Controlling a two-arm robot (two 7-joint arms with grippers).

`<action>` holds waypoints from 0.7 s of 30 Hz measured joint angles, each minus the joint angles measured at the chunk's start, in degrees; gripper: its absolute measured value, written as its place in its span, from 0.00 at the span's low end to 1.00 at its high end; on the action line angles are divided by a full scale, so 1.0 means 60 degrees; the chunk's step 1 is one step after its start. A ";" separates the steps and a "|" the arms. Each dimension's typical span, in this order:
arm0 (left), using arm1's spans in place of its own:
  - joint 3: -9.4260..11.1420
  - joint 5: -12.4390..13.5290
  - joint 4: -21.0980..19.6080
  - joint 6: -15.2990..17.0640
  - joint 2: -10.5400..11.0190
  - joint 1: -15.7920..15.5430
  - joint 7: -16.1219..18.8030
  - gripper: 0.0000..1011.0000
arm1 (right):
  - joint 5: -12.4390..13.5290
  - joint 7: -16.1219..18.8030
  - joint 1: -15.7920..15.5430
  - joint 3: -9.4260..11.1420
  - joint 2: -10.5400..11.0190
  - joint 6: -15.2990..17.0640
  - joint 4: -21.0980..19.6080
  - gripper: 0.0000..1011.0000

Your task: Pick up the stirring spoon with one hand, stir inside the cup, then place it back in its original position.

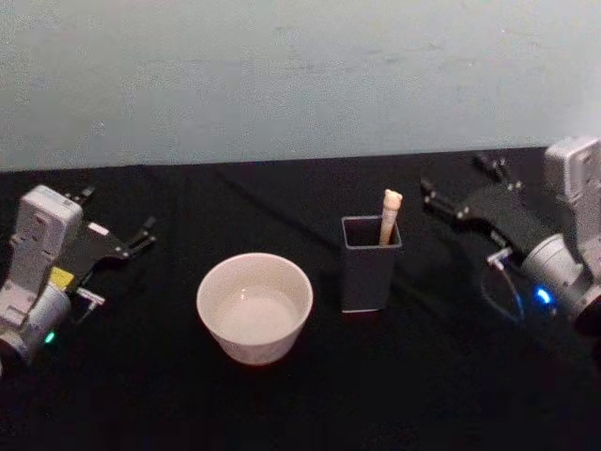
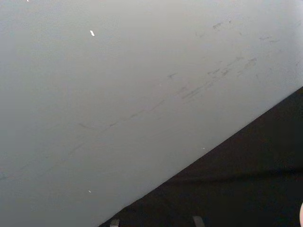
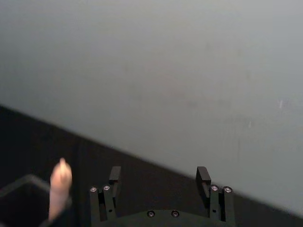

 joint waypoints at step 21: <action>0.0000 0.0000 0.0000 0.0000 0.0000 0.0000 -0.0001 0.99 | -0.0191 -0.0014 -0.0007 -0.0120 -0.0094 0.0259 0.0305 0.99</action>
